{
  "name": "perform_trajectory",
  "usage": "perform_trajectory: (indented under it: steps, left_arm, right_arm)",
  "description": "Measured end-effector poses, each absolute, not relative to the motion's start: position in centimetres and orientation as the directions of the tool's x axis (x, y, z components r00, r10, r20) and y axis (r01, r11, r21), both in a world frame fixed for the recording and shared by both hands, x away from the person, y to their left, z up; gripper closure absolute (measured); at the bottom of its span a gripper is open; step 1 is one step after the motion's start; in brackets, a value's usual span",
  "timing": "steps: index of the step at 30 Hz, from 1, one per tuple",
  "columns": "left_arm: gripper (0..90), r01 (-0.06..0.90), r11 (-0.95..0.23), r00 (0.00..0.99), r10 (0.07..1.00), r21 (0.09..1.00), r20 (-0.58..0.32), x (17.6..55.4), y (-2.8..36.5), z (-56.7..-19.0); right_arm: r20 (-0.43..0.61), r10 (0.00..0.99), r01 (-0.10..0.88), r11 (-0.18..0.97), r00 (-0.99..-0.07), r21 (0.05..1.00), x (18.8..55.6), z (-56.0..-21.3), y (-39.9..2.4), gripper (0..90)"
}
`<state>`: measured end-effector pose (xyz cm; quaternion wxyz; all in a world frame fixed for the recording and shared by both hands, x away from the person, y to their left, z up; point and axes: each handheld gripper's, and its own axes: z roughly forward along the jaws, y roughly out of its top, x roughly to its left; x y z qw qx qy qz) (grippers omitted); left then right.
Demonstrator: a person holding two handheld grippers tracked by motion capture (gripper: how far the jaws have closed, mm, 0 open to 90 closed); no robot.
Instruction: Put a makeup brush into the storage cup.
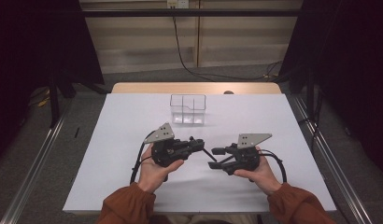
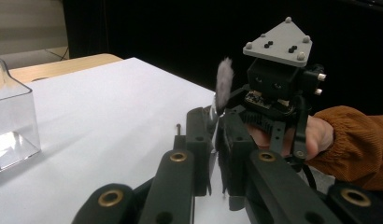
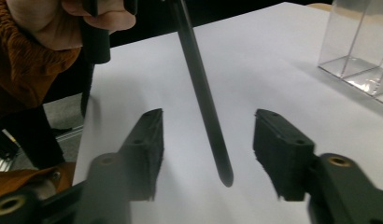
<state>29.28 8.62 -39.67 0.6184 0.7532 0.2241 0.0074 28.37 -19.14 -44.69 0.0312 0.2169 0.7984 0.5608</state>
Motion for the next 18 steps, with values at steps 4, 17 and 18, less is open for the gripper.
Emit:
perform_trajectory:
  steps: [4, 17, 18]
  left_arm:
    - [84.0, 0.331, -0.137, 0.899, 0.346, 0.934, -0.268, 29.29, 8.70, -39.60]
    - [84.0, 0.337, -0.142, 0.892, 0.363, 0.931, -0.268, 29.43, 9.18, -39.32]
    - [84.0, 0.339, -0.140, 0.891, 0.367, 0.930, -0.269, 29.43, 9.23, -39.31]
  right_arm:
    - [0.186, 0.392, 0.307, 0.274, -0.901, 0.912, 28.32, -44.61, -19.11, 30.7]
    - [0.206, 0.430, 0.328, 0.231, -0.879, 0.916, 28.47, -44.14, -19.63, 2.5]
    - [0.201, 0.432, 0.326, 0.237, -0.879, 0.915, 28.45, -44.11, -19.64, 0.1]
